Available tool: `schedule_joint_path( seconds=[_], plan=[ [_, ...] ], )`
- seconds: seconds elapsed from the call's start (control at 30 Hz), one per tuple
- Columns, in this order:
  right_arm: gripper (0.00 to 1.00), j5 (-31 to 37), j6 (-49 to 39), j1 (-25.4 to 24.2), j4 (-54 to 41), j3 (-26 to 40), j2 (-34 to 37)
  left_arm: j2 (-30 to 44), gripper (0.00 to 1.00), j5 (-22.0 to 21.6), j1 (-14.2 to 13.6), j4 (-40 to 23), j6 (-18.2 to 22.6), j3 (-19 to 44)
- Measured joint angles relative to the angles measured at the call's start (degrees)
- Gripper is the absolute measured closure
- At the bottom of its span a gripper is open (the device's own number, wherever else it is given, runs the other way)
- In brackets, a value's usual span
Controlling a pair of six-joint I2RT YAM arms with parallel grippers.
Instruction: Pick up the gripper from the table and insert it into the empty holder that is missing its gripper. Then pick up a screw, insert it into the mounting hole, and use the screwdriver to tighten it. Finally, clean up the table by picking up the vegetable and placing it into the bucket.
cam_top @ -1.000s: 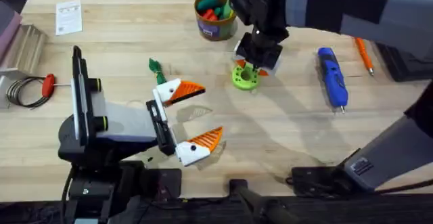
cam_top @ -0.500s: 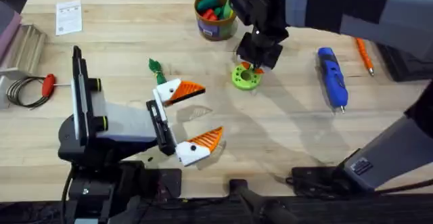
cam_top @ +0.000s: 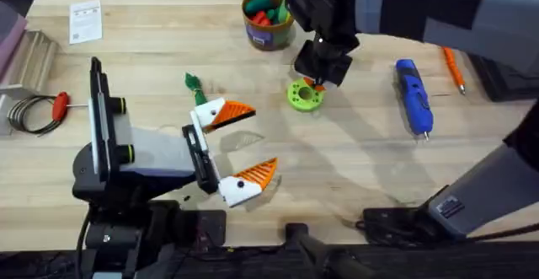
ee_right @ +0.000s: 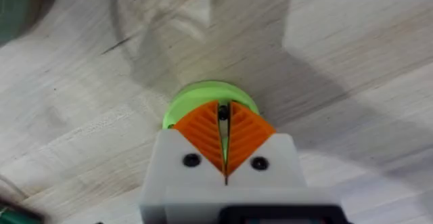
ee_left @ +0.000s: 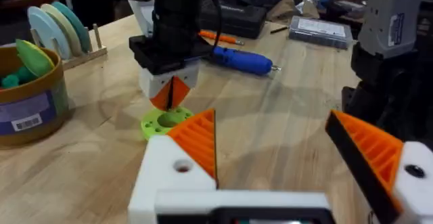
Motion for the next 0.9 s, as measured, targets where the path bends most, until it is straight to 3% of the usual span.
schedule_joint_path(
  seconds=[0.27, 0.5, 0.7, 0.73, 0.9],
  plan=[
    [0.995, 0.15, -0.02, 0.00, -0.65, 0.07, -0.02, 0.02, 0.015, 0.00, 0.00, 0.00, 0.00, 0.00],
    [0.995, 3.18, -1.87, 0.00, -9.62, 4.40, -2.65, 0.02, 0.015, 0.00, 0.00, 0.00, -0.02, 0.00],
    [0.995, 4.02, -14.24, 0.07, -15.97, 16.29, -9.21, 0.00, 0.015, 0.00, 0.00, 0.00, 0.00, 0.00],
    [0.995, 3.73, -21.81, 0.17, -19.74, 21.79, -11.51, 0.02, 0.015, 0.00, 0.00, 0.00, 0.00, 0.00],
    [0.995, -1.86, -34.99, 0.39, -24.07, 28.18, -12.88, 0.02, 0.015, 0.00, 0.00, 0.00, 0.00, 0.00]
  ],
)
